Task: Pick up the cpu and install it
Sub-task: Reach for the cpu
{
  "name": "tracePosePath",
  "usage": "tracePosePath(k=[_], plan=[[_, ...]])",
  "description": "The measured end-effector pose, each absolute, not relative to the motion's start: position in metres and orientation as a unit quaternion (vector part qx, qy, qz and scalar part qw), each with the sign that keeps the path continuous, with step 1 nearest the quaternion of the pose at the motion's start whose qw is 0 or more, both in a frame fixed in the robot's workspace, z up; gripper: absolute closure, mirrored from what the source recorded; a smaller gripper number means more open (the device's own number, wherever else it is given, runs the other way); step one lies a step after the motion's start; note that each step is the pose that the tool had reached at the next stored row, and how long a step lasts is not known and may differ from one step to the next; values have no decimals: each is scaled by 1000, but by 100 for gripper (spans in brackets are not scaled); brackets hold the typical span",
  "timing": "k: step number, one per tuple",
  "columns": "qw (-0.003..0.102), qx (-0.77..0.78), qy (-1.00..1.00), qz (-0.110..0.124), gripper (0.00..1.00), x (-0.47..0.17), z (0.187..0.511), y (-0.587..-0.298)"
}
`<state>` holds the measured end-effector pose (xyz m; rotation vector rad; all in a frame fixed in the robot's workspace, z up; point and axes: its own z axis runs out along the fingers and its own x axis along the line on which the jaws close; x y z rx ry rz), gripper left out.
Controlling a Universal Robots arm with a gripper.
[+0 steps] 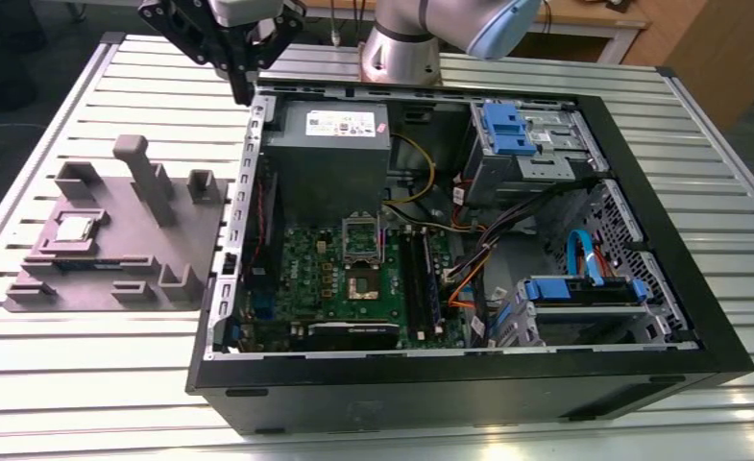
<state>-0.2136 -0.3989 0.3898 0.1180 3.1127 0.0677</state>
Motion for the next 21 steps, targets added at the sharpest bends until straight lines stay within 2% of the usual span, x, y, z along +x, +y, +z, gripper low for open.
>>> tracePosePath(k=[21], plan=[[10,38,999,22,90,-219,389,-399]])
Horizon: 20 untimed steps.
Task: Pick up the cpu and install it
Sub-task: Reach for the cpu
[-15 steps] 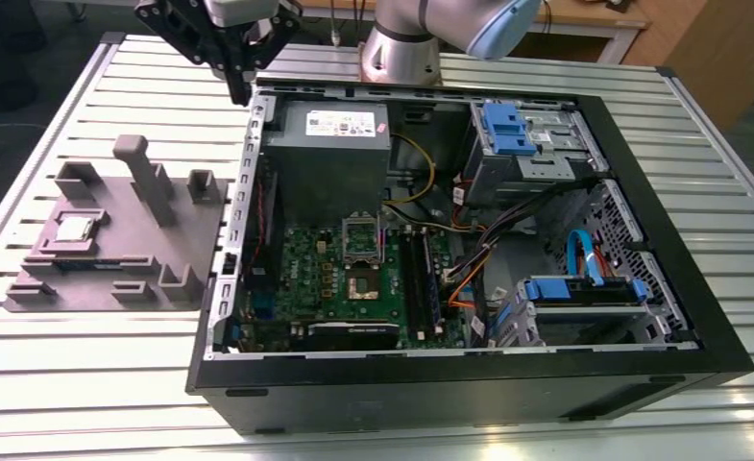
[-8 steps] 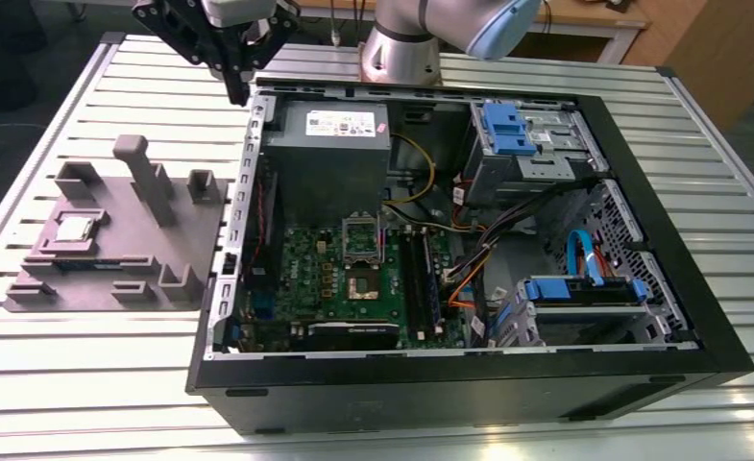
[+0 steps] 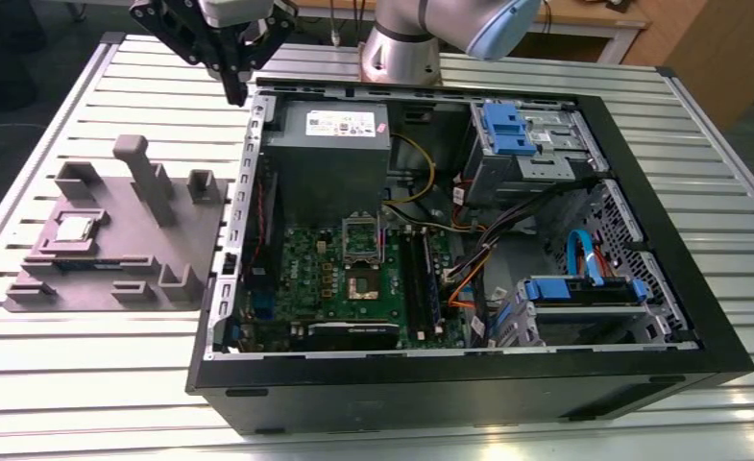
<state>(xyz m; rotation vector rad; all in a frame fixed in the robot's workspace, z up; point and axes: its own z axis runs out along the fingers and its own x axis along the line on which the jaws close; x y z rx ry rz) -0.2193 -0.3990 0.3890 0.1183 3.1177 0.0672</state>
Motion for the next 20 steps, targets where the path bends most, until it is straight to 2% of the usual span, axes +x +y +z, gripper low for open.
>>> tracePosePath(k=[7,20], plan=[[6,38,999,22,90,-224,386,-399],[6,38,999,22,90,-235,383,-399]])
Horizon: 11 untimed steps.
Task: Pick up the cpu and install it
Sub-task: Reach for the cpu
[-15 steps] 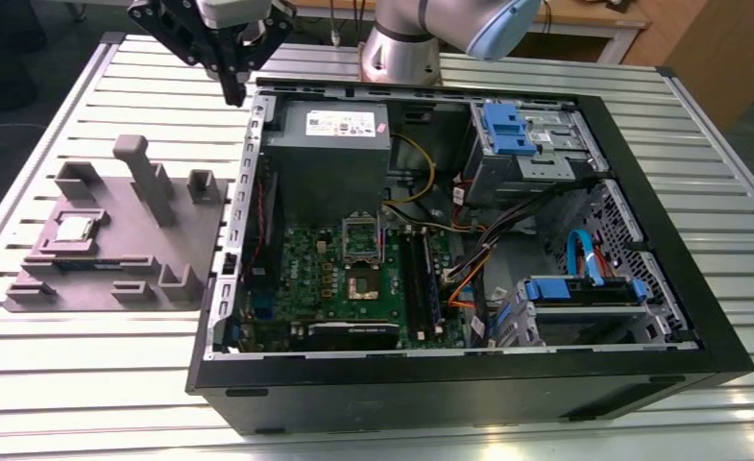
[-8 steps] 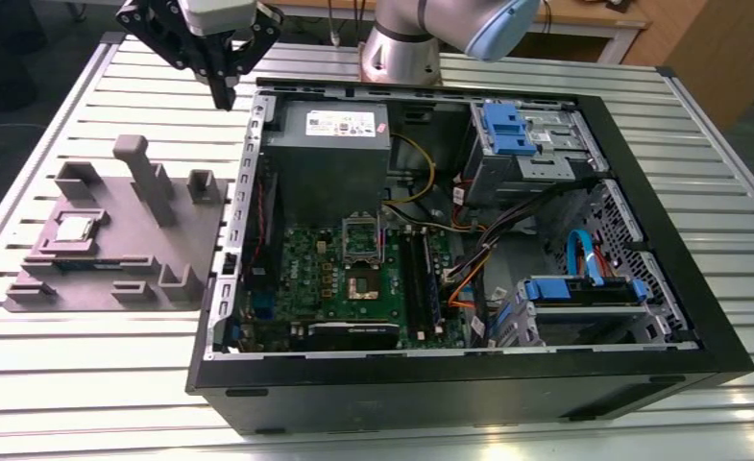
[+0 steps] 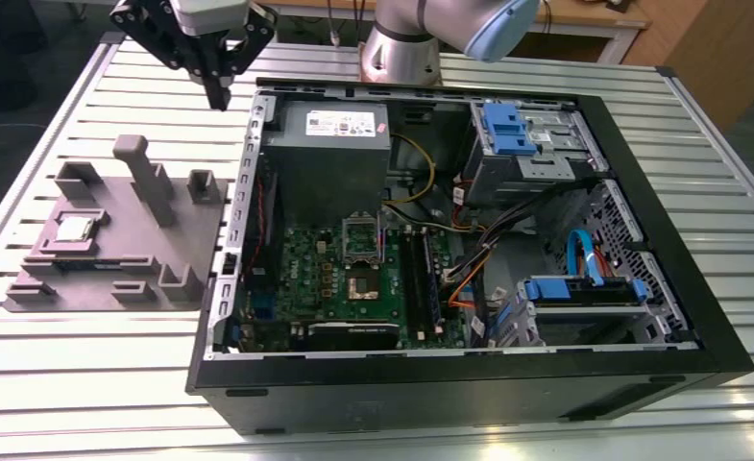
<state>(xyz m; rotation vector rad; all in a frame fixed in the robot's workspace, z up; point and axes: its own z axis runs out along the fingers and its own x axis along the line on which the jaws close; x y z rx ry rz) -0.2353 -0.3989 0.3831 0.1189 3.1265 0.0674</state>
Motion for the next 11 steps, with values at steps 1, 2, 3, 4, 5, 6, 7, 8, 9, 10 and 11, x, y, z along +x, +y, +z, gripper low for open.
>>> tracePosePath(k=[1,2,3,4,5,6,7,8,9,10,11], plan=[[6,38,999,22,90,-236,383,-399],[6,38,999,22,90,-236,383,-399],[6,38,999,22,90,-237,383,-399],[6,38,999,22,90,-237,383,-399],[6,38,999,22,90,-237,383,-399],[6,38,999,22,90,-238,383,-399],[6,38,999,22,90,-238,383,-399],[6,38,999,22,90,-238,383,-399],[6,38,999,21,90,-239,383,-399],[6,38,999,22,90,-239,383,-399],[6,38,999,21,90,-240,383,-399]])
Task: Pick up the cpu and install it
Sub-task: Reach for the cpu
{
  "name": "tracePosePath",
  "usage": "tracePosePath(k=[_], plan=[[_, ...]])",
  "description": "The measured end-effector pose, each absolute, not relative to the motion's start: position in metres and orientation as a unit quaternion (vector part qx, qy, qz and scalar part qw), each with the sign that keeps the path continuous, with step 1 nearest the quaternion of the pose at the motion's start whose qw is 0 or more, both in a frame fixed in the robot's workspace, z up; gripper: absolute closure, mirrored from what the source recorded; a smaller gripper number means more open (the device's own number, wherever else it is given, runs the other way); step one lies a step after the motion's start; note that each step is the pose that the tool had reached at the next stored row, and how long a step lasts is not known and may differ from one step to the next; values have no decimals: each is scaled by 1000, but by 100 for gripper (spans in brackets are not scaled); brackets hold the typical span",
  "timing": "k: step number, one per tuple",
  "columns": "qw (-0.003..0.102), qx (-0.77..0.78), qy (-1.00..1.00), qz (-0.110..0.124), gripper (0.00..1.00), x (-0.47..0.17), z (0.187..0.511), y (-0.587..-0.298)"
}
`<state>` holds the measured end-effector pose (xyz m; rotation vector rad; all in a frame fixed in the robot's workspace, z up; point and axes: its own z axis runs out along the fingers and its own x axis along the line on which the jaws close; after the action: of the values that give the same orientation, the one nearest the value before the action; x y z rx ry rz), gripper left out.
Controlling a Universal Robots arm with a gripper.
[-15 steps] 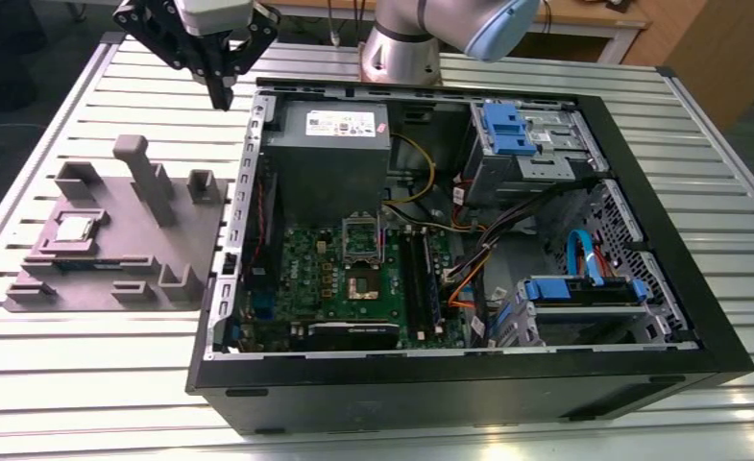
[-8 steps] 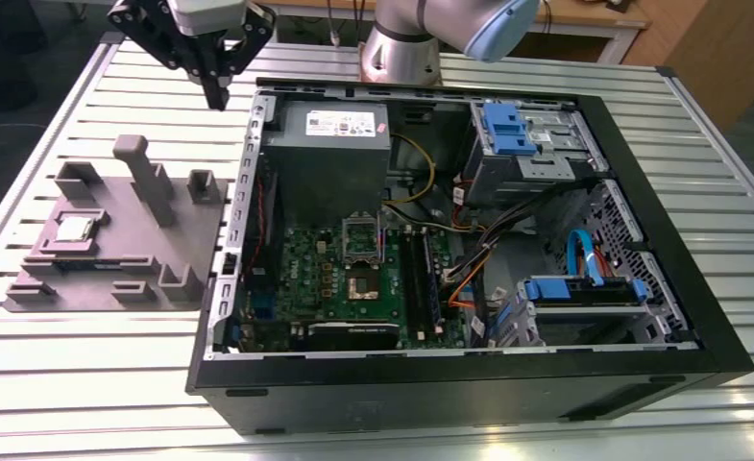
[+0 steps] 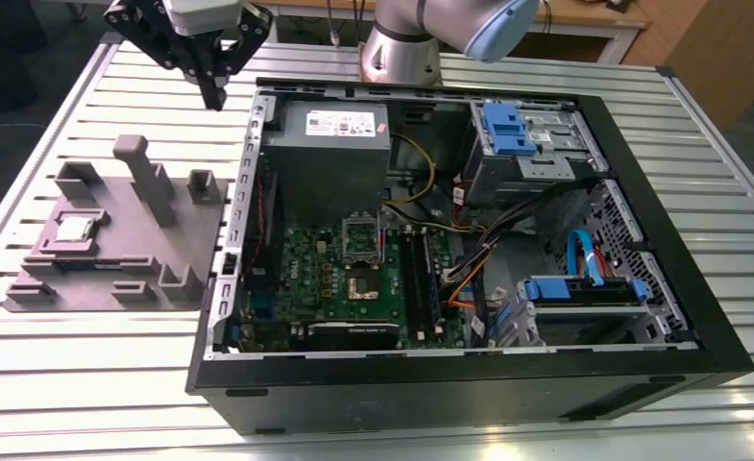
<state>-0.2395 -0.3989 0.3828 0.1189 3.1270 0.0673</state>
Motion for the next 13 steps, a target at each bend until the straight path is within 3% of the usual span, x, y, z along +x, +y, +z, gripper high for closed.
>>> tracePosePath(k=[13], plan=[[6,38,999,21,90,-244,382,-399]])
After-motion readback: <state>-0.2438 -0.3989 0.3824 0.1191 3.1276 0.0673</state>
